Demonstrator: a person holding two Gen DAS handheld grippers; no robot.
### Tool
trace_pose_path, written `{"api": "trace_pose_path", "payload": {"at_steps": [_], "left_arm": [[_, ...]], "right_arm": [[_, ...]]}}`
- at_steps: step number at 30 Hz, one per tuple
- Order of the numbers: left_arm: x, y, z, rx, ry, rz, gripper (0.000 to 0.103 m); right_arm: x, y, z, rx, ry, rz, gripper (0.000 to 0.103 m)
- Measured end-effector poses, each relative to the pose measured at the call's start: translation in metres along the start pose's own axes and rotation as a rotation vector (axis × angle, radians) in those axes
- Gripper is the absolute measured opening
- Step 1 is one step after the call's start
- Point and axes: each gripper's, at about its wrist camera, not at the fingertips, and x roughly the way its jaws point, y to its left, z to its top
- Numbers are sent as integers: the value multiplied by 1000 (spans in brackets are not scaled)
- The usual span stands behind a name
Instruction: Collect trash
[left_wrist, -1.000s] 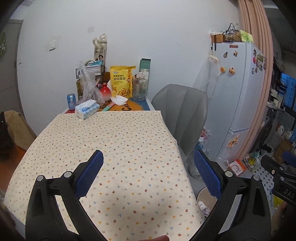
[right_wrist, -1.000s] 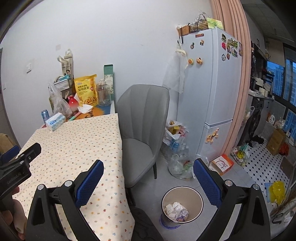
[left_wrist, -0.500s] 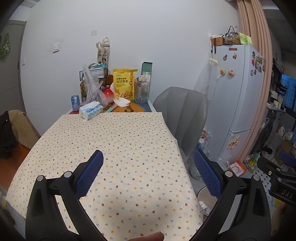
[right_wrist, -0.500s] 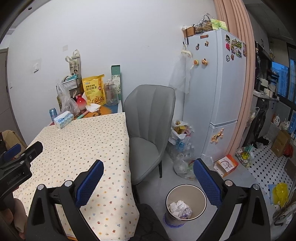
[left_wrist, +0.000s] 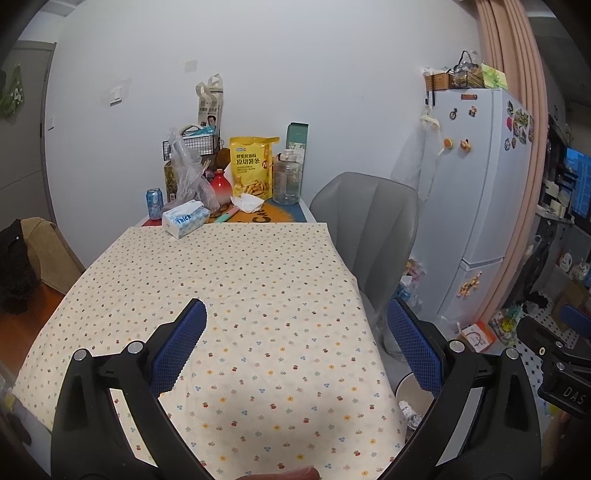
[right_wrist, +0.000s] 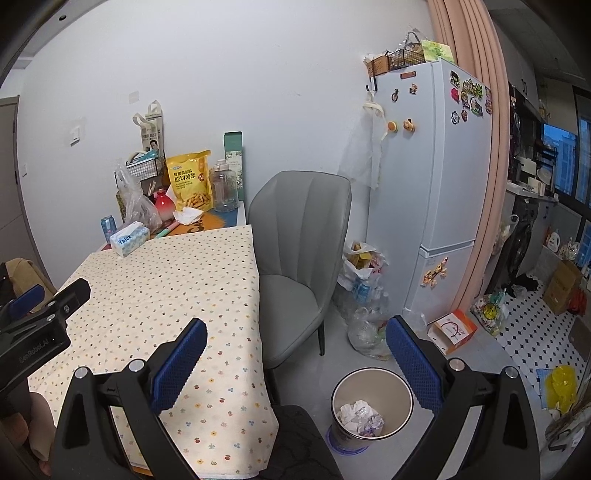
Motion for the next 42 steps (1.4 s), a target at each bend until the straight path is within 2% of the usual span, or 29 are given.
{"api": "trace_pose_path", "payload": {"at_steps": [42], "left_arm": [[-5, 7, -5, -10, 0, 10, 97]], "right_arm": [[2, 5, -2, -19, -9, -5, 95]]}}
